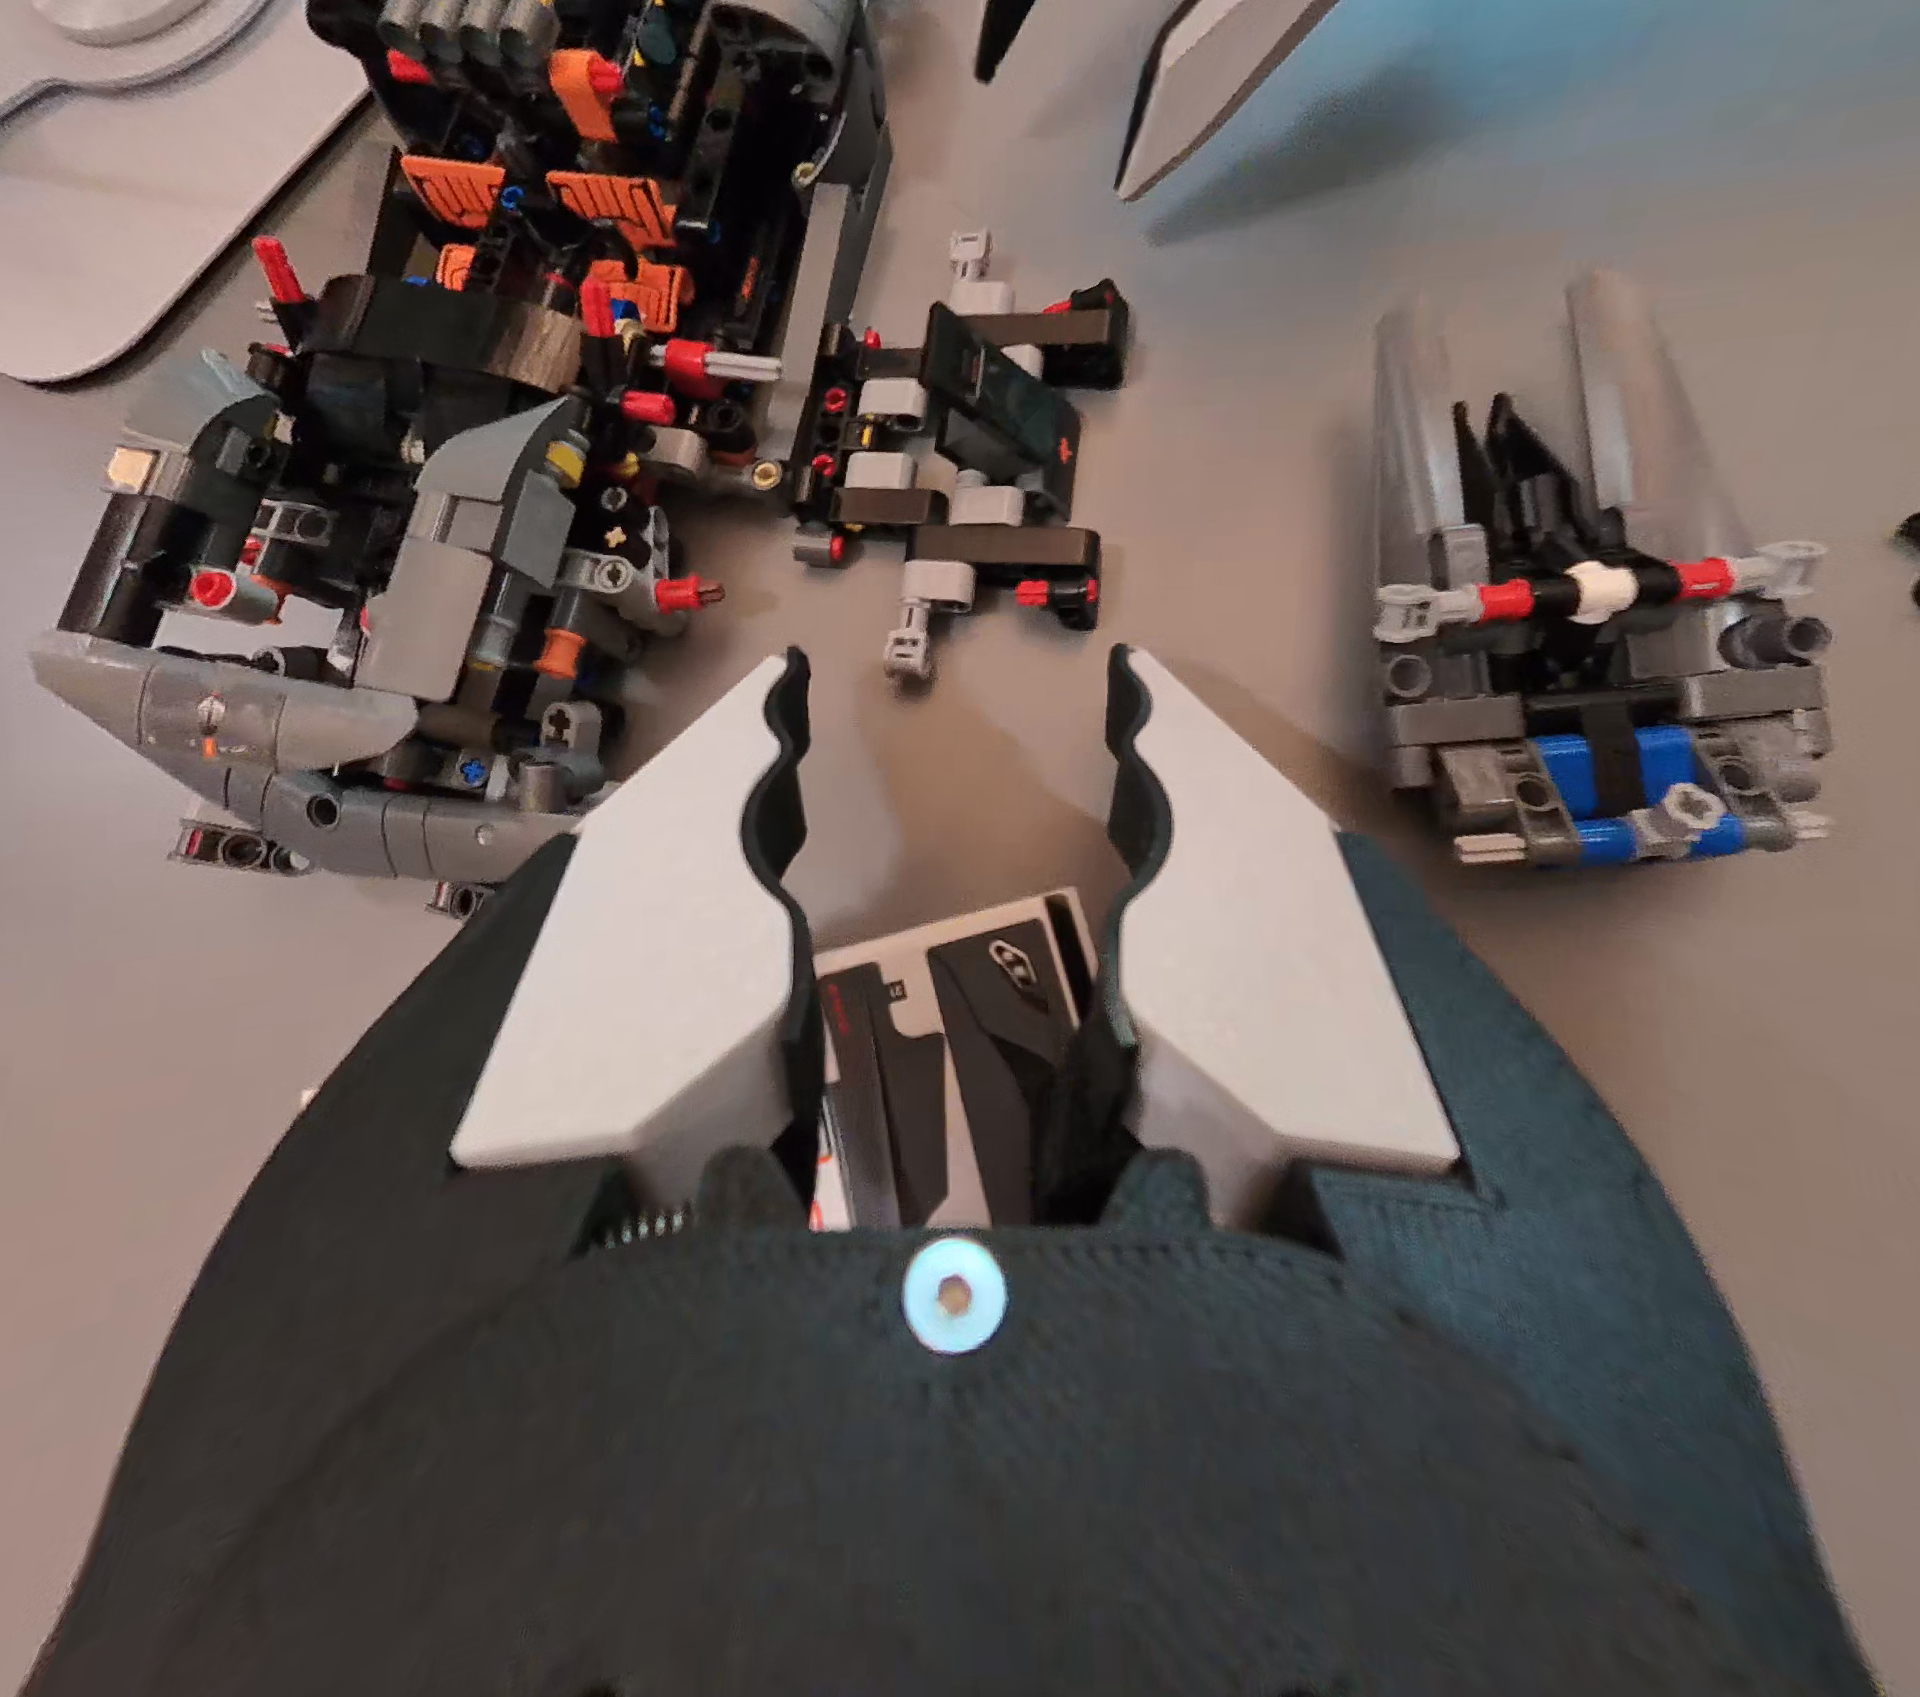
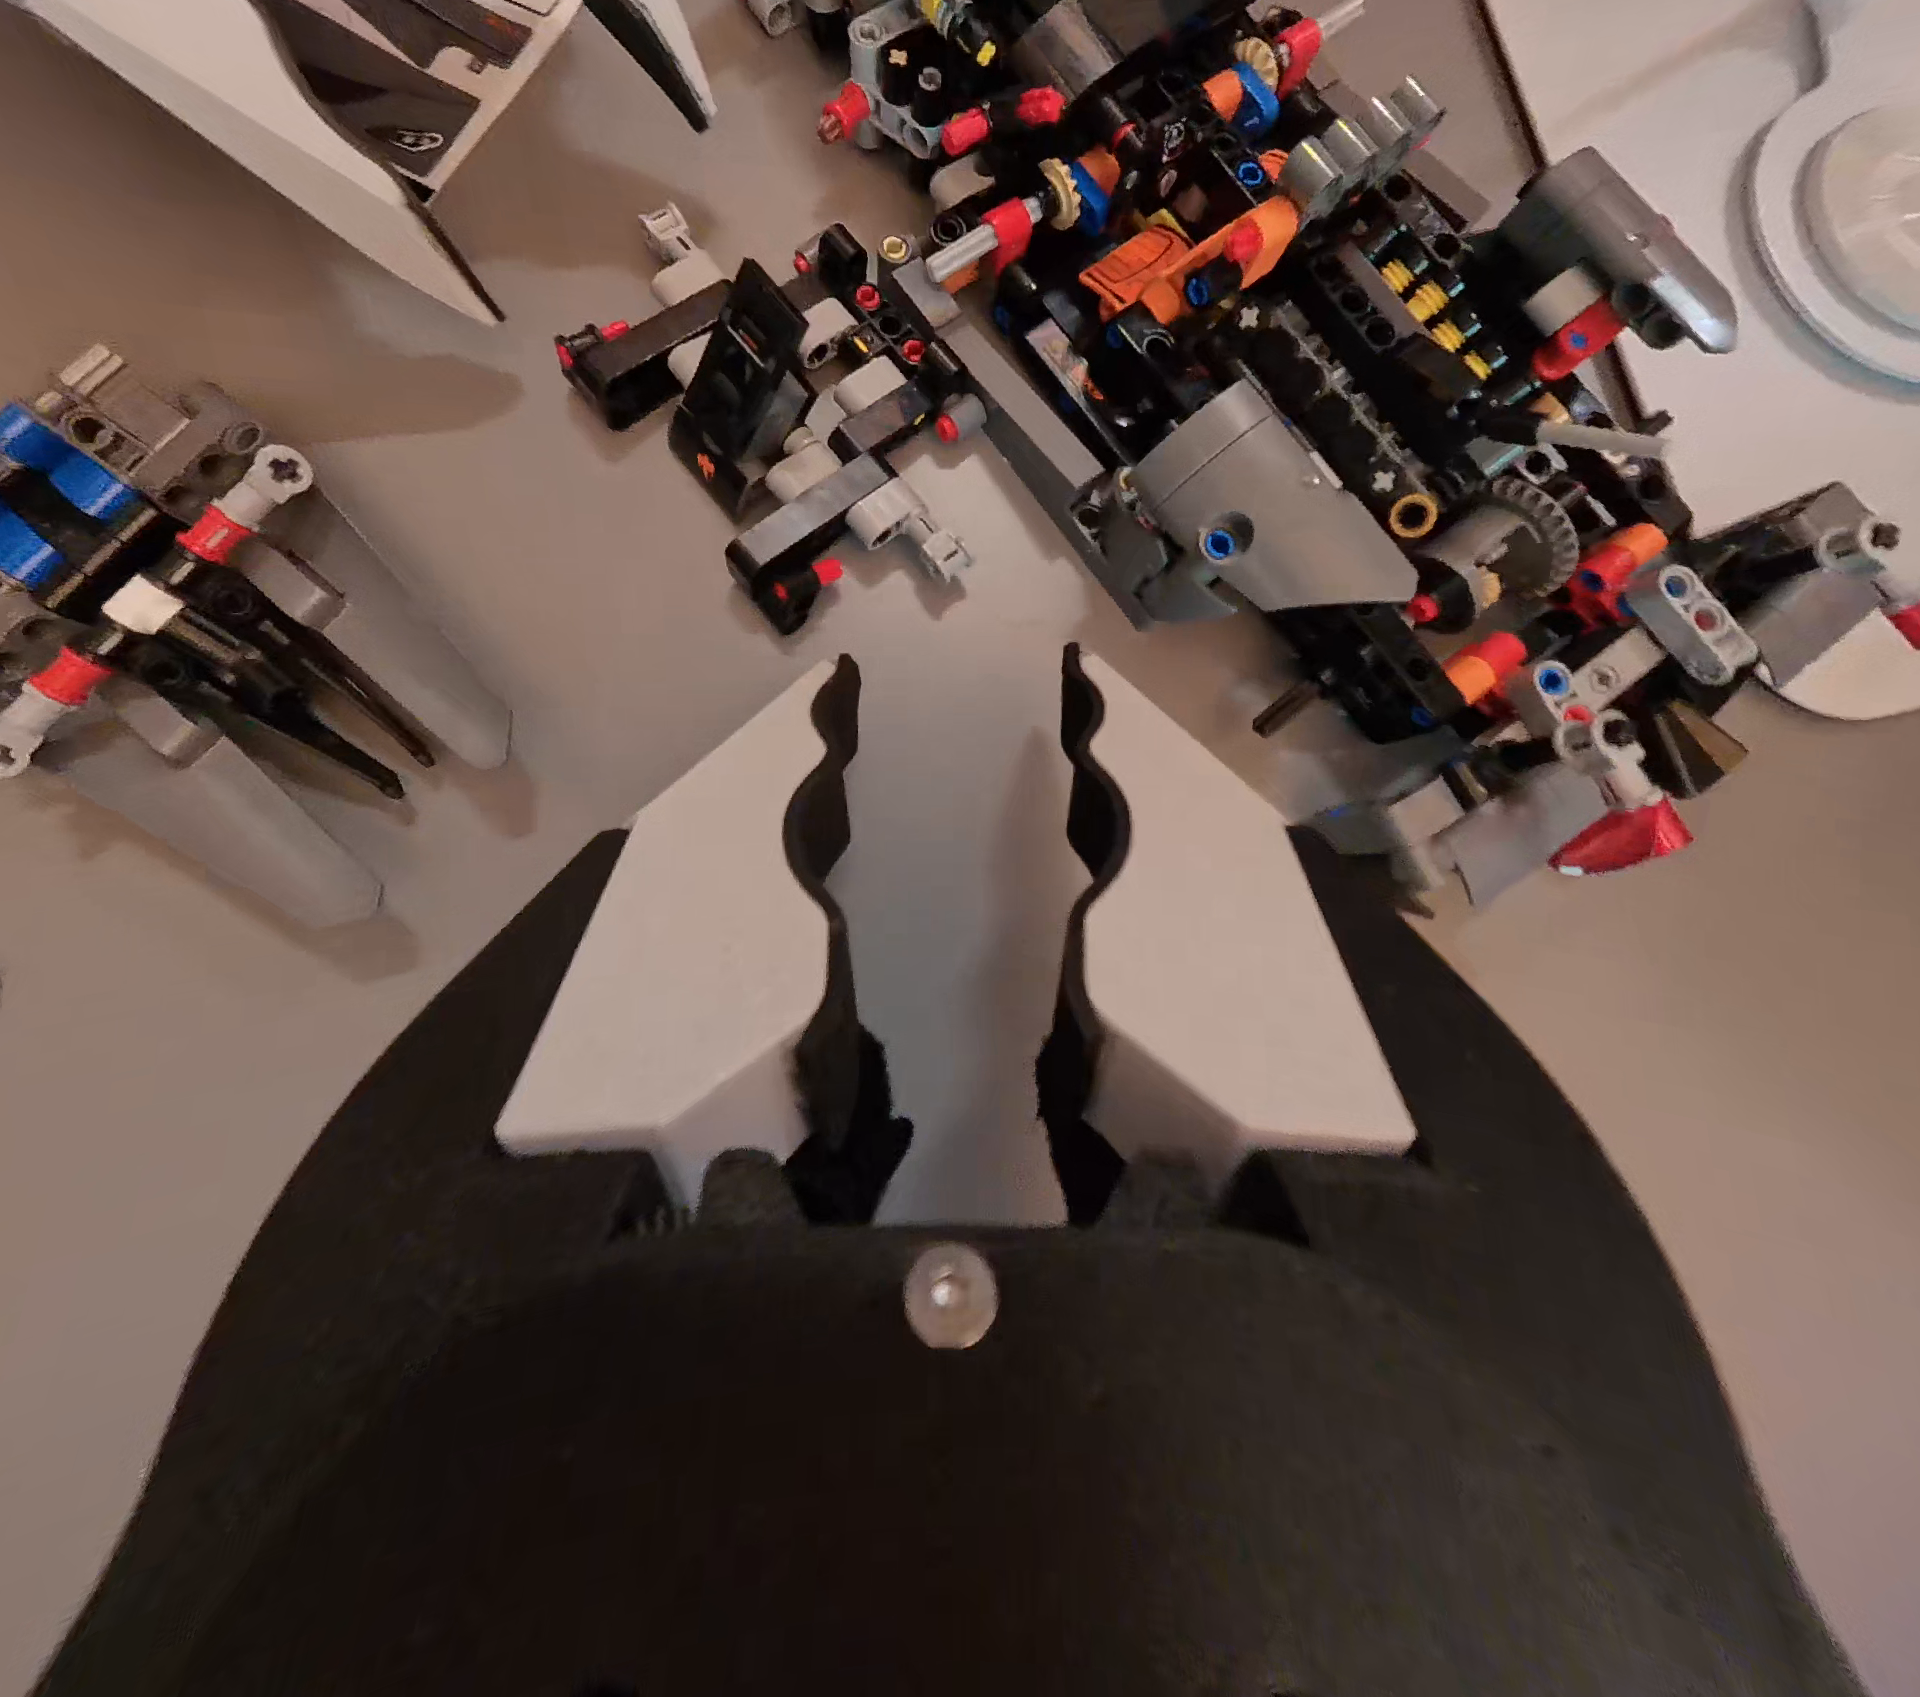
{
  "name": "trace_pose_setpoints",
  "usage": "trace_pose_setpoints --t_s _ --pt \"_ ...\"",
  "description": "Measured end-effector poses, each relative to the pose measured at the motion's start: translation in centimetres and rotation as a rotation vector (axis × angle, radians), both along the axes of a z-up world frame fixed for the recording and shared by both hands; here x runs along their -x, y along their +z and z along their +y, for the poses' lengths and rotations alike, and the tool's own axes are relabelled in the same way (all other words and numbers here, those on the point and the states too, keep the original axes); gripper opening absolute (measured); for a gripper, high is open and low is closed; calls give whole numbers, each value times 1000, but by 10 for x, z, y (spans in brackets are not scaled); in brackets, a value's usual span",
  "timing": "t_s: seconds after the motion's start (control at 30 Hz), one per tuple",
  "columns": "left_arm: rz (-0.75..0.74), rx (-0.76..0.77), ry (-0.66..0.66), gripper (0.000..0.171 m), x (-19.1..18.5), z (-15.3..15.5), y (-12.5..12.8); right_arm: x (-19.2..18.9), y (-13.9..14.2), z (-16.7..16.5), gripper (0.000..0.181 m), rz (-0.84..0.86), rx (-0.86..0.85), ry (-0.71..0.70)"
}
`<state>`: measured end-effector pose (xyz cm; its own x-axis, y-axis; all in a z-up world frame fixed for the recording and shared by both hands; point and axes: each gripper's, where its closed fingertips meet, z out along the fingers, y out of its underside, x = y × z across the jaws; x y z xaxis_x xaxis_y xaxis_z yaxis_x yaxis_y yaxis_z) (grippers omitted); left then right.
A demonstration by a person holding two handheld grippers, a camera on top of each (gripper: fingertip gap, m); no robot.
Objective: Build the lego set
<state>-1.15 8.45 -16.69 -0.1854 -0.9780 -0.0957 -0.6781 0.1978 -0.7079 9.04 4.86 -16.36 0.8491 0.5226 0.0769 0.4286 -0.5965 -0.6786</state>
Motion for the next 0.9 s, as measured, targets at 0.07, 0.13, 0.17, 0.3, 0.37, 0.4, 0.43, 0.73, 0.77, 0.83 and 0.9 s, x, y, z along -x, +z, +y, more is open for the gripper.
trace_pose_setpoints --t_s 0.07,0.13,0.17,0.3,0.37,0.4,0.43,0.73,0.77,0.83,0.9 --pt "28 -16 -2 54 -1 4 -6 4 -1 3 37 29 7 35" --pt "47 -26 -10 50 -2 5 -10 10 -3 6 36 51 20 73" --pt "54 -28 -17 48 -2 5 -12 13 -4 7 35 53 16 92" --pt "57 -19 -49 36 -7 -1 -13 22 -9 12 28 65 33 143" --pt "58 -19 -56 34 -7 -2 -13 20 -8 14 24 78 29 139" --pt "57 -20 -54 24 -8 -2 -13 21 -8 13 21 93 31 147" --pt "53 -20 -63 19 -9 -3 -14 25 -7 11 18 107 32 169" --pt "39 -85 -133 13 -10 -11 -14 30 6 5 22 147 -8 161" --pt "32 -97 -133 13 -10 -11 -13 32 11 3 22 152 -24 164" --pt "18 -112 -134 13 -10 -13 -12 38 25 -1 22 175 -61 170" --pt "-3 -130 -138 13 -11 -14 -8 46 39 -5 23 211 -96 180"
